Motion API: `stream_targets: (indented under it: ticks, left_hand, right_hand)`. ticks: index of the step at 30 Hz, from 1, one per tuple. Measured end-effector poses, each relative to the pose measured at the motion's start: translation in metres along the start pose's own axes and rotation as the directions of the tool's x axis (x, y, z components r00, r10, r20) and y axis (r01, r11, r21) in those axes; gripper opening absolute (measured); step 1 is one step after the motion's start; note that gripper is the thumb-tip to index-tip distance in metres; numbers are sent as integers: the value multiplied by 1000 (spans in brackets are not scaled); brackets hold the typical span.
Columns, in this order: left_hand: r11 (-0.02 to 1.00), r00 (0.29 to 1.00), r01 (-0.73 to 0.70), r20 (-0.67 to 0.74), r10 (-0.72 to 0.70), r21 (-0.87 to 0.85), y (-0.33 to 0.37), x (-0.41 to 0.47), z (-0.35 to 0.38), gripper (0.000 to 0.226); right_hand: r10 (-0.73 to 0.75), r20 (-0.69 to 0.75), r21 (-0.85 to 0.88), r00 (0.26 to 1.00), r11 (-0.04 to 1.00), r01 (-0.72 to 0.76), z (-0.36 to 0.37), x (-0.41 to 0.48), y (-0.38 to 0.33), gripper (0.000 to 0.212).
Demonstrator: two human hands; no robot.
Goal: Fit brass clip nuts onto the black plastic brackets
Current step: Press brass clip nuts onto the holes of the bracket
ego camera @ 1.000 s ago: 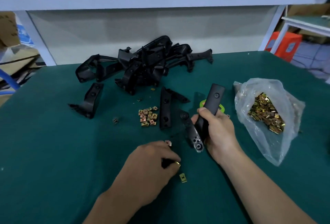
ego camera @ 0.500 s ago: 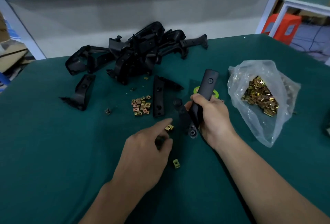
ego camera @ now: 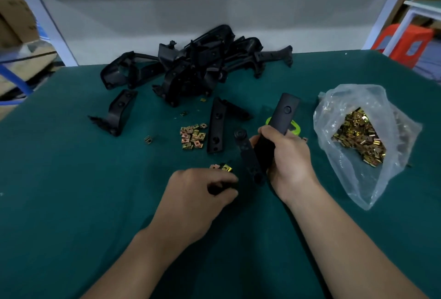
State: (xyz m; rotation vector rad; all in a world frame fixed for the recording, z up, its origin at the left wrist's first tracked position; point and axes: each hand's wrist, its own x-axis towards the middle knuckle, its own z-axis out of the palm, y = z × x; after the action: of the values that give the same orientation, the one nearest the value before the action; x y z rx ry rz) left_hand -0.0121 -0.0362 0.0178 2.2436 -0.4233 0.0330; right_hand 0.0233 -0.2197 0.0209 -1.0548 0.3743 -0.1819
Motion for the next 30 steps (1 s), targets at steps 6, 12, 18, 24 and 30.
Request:
stream_targets:
  ticks: [6,12,18,24,30]
  left_hand:
    - [958,992,44,-97,-75,-284,-3,8,8,47]
    - [919,973,103,-152,-171,-380,-13,17,3,47]
    - [912,974,136,-114,-194,-387,-16,19,0,45]
    - [923,967,162,-129,-219,-349,-15,19,-2,41]
    - [991,962,133,-243,-128,3,-17,12,-12,43]
  right_hand:
    - [-5,-13,-75,1000,997,4,6,-1,4,6]
    - [-27,-21,-165,999,986,23,7,-1,5,13]
    - [-16,-80,-216,997,976,-2,2,2,2,10]
    - [-427,11,-927,904,334,169,-9,-2,-1,13]
    - [-451,-11,-972,892,215,97,-11,-5,1,26]
